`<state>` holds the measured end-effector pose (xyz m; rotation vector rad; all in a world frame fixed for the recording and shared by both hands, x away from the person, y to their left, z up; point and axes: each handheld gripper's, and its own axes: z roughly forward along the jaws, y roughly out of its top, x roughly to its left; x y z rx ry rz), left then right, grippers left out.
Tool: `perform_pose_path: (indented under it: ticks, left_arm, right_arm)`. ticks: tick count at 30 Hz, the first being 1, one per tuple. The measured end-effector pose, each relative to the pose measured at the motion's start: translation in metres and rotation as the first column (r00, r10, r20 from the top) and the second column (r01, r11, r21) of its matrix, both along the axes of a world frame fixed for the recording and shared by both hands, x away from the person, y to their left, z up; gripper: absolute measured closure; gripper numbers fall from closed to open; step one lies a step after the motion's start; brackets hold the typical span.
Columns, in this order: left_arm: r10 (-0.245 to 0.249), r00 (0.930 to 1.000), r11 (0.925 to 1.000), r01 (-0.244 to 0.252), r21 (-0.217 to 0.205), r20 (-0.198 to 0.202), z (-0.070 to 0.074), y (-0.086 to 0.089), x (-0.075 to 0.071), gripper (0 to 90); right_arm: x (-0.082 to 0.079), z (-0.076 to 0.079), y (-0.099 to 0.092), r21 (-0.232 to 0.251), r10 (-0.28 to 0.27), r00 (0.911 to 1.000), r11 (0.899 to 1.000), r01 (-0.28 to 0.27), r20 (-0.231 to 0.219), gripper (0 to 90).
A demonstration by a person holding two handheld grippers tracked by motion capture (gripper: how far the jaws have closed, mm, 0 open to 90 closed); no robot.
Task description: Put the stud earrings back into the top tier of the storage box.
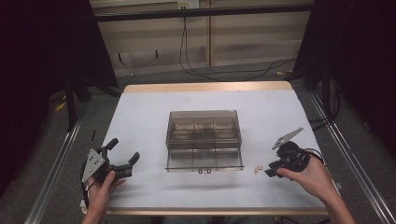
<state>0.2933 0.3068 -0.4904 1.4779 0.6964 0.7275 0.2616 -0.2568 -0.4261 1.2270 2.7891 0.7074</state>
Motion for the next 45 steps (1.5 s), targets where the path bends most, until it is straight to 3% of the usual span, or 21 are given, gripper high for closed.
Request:
perform_pose_path:
  ticks: [8, 9, 12, 26, 45]
  left_arm:
    - [-0.013, 0.9999, 0.9999, 0.013, 0.004, 0.000, 0.000, 0.000, 0.000, 0.4]
    - [-0.014, 0.9999, 0.9999, 0.014, 0.005, 0.000, 0.000, 0.000, 0.000, 0.4]
    - [-0.011, 0.9999, 0.9999, 0.011, -0.003, -0.004, 0.000, 0.000, 0.000, 0.4]
    - [-0.005, 1.0000, 1.0000, 0.005, -0.002, -0.003, 0.000, 0.000, 0.000, 0.4]
    - [-0.005, 1.0000, 1.0000, 0.005, -0.004, -0.004, 0.000, 0.000, 0.000, 0.4]
  right_arm:
    - [0.019, -0.003, 0.013, -0.054, 0.038, 0.9972, 0.998, -0.042, -0.064, 69.1]
    - [0.025, -0.004, 0.017, -0.076, 0.049, 0.9951, 0.996, -0.055, -0.087, 73.5]
    - [0.033, -0.004, 0.023, -0.105, 0.068, 0.9908, 0.991, -0.081, -0.117, 75.6]
    - [0.052, -0.010, 0.038, -0.177, 0.083, 0.9845, 0.978, -0.111, -0.154, 78.2]
    - [0.060, -0.015, 0.040, -0.189, 0.088, 0.9803, 0.974, -0.122, -0.177, 86.4]
